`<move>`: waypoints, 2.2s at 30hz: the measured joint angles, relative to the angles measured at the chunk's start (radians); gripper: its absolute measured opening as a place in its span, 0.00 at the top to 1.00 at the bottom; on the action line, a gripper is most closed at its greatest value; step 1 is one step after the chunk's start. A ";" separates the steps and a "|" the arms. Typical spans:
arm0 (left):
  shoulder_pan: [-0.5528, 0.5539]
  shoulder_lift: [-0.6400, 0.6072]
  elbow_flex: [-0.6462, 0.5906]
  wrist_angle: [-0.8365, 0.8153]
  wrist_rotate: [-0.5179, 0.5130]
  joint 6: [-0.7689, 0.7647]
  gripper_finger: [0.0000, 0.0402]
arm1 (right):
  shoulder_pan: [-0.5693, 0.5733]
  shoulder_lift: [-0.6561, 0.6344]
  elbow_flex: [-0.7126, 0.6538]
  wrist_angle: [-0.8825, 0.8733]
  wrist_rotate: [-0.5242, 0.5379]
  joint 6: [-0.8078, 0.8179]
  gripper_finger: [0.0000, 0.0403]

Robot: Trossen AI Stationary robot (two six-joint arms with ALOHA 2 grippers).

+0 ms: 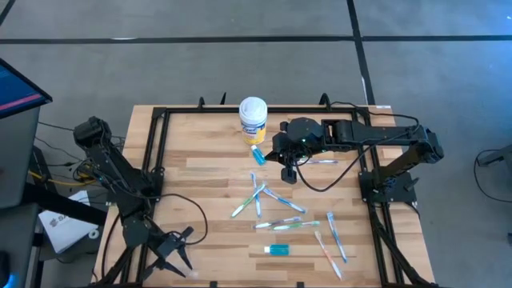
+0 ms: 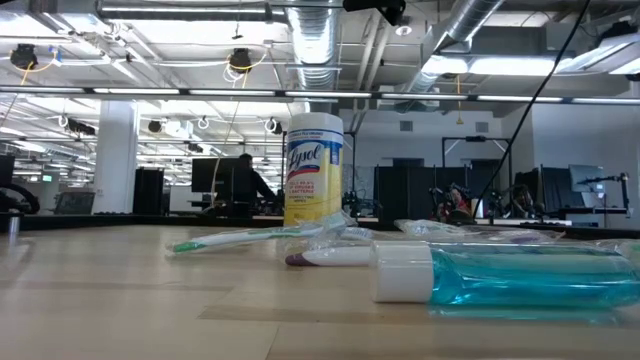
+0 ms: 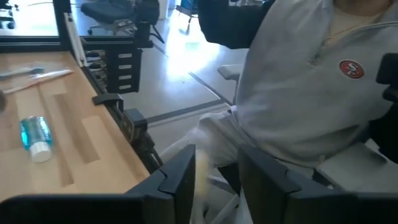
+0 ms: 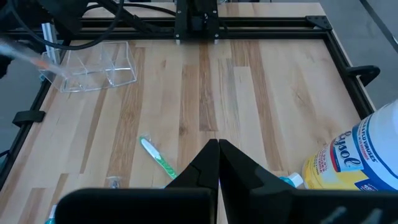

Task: Pick & Place toothbrushing station
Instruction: Put the top orange toothbrush into the transparent organizer, then put the top green toothbrush into the transparent organizer

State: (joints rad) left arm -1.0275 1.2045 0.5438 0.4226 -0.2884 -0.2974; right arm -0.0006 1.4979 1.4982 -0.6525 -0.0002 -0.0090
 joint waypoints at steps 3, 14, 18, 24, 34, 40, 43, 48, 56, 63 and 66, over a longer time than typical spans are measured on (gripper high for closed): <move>0.000 0.000 0.000 0.003 0.006 0.000 0.68 | 0.000 0.000 0.000 0.000 0.000 0.000 1.00; 0.014 -0.038 0.000 0.019 -0.073 0.058 0.67 | 0.000 0.000 0.000 -0.025 -0.001 0.001 1.00; 0.045 -0.069 0.000 0.021 -0.204 0.105 0.69 | 0.001 0.015 0.001 -0.081 -0.003 0.013 1.00; 0.163 -0.076 0.000 0.021 -0.246 0.132 0.72 | 0.008 0.042 -0.041 -0.199 -0.003 0.017 1.00; 0.396 -0.076 0.000 0.020 -0.235 0.129 0.74 | -0.037 0.041 -0.222 -0.174 0.001 -0.003 1.00; 0.518 -0.076 0.000 0.021 -0.235 0.129 0.74 | -0.080 0.043 -0.298 -0.154 0.050 -0.060 1.00; 0.560 -0.076 0.000 0.020 -0.235 0.129 0.74 | -0.105 0.044 -0.330 -0.148 0.079 -0.084 1.00; 0.607 -0.076 0.000 0.020 -0.235 0.129 0.74 | -0.143 0.043 -0.391 -0.132 0.084 -0.099 1.00; 0.637 -0.076 0.000 0.020 -0.234 0.129 0.74 | -0.159 0.045 -0.482 -0.029 0.082 -0.136 0.90; 0.636 -0.076 0.000 0.020 -0.234 0.129 0.74 | -0.159 0.068 -0.523 0.049 0.080 -0.202 0.80; 0.636 -0.076 0.000 0.019 -0.234 0.129 0.74 | -0.159 0.084 -0.521 0.054 0.080 -0.219 0.78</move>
State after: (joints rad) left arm -0.3912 1.1282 0.5442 0.4416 -0.5220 -0.1688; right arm -0.1600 1.5818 0.9769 -0.5988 0.0799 -0.2276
